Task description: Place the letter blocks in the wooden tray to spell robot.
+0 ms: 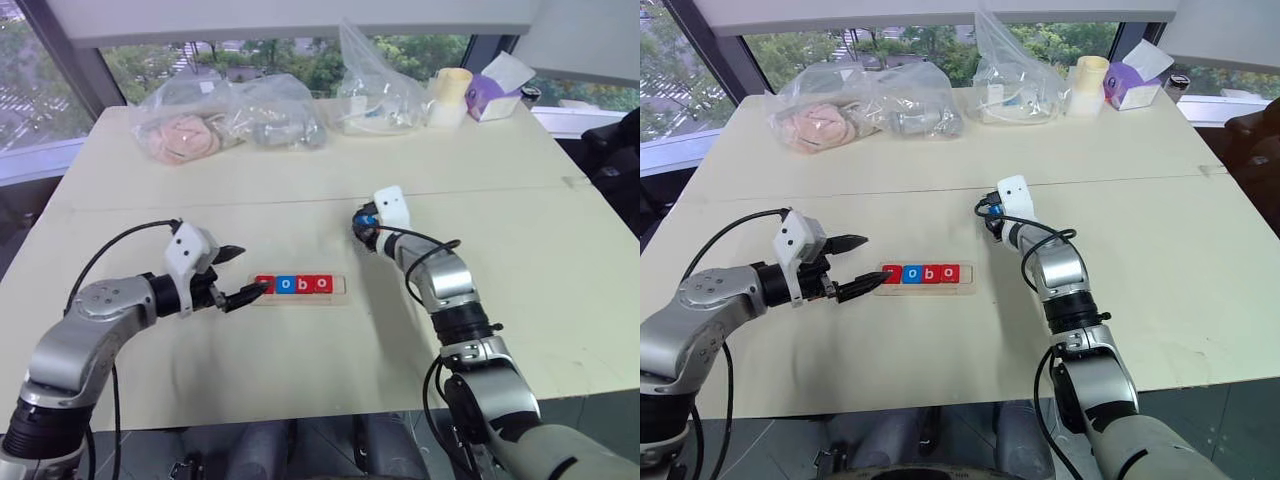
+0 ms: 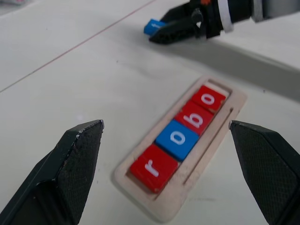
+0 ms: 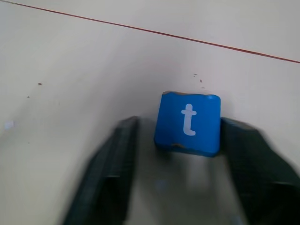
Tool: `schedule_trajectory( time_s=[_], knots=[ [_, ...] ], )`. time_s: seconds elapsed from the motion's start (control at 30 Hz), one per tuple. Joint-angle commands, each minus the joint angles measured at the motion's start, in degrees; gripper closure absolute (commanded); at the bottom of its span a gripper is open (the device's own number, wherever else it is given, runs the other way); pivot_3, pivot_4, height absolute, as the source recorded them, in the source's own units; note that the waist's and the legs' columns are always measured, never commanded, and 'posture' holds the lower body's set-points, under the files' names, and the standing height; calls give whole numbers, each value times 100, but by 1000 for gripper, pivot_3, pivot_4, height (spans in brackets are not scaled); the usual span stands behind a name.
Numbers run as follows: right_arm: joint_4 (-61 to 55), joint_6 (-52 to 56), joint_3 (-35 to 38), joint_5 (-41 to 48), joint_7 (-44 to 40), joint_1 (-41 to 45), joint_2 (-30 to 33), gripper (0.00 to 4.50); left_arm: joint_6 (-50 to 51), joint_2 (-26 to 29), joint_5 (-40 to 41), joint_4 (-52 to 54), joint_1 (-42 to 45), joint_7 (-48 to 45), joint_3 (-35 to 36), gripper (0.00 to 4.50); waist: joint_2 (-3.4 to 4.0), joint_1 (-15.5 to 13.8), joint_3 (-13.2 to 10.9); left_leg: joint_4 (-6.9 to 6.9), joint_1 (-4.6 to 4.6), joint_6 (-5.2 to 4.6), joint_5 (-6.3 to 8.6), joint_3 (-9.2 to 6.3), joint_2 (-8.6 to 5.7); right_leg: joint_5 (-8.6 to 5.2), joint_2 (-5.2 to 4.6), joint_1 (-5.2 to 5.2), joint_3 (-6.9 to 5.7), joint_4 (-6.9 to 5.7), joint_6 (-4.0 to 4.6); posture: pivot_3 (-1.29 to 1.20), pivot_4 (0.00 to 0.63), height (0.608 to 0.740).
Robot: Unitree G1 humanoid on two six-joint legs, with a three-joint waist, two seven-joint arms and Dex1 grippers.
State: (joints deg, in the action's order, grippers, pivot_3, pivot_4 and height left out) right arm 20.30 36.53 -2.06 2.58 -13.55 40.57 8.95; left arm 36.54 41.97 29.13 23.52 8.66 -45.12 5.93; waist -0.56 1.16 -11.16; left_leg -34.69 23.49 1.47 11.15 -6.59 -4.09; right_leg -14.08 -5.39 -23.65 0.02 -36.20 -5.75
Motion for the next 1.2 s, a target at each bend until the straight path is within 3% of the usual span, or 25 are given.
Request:
schedule_trajectory(
  time_s=[0.03, 0.2, 0.33, 0.5, 0.7, 0.97, 1.17, 1.2],
  knots=[
    [-112, -114, -9, -69, 137, 111, -44, 3327, -151, 6, -27, 113, 50, -25, 11, 0, 0, -4, 0, 0, 0, 0, 0, 0, 0, 0, 0, 0, 0, 0, 0, 0, 150, 740],
    [-1067, 246, 276, 15, 455, -93, 8, 3327, -250, 123, -241, 182, 119, -118, -259, 0, 1, -16, -1, 1, 0, 0, 0, 0, 0, 0, -1, -1, 0, 0, 1, 0, 150, 740],
    [-3530, 1860, 485, 253, 525, -1251, 108, 3327, -343, 270, -470, 524, 92, -325, -784, 0, 1, -68, 2, 17, 2, 0, 0, -5, -1, -1, -5, -3, 0, 5, 0, 0, 150, 740],
    [-5431, 3854, 944, 359, 935, -2016, -358, 3327, -132, 235, -271, 727, 273, -504, -972, 0, 2, -6, 2, 39, 4, 0, 0, 1, -2, -5, -13, -22, 6, 6, -2, 0, 150, 740],
    [-6698, 5495, 1018, 323, 1167, -2396, -972, 3327, -102, 308, -276, 550, 561, -832, -1170, 0, 8, -31, 6, 45, 2, 2, -2, -3, 13, -3, 1, -36, 13, 0, 10, 0, 150, 740],
    [-6911, 5597, 895, 364, 1362, -2791, -1489, 3327, -338, 274, -414, 27, 941, -1191, -1369, 0, 7, -27, 6, 45, 6, 3, -2, 6, -1, -4, -6, -35, 16, 8, 6, 0, 150, 740],
    [-6911, 5597, 782, 447, 1379, -2842, -1522, 252, -469, 287, -513, -134, 925, -1303, -1363, 0, 7, -21, 6, 47, 8, 3, -2, 4, 3, -4, -3, -41, 15, 6, 6, 0, 150, 740],
    [-6932, 5597, 836, 457, 1349, -2796, -1419, 117, -494, 295, -525, -150, 904, -1309, -1348, 0, 7, -22, 6, 47, 8, 3, -2, 4, 2, -4, -4, -41, 15, 6, 6, 0, 150, 740]
  ],
)
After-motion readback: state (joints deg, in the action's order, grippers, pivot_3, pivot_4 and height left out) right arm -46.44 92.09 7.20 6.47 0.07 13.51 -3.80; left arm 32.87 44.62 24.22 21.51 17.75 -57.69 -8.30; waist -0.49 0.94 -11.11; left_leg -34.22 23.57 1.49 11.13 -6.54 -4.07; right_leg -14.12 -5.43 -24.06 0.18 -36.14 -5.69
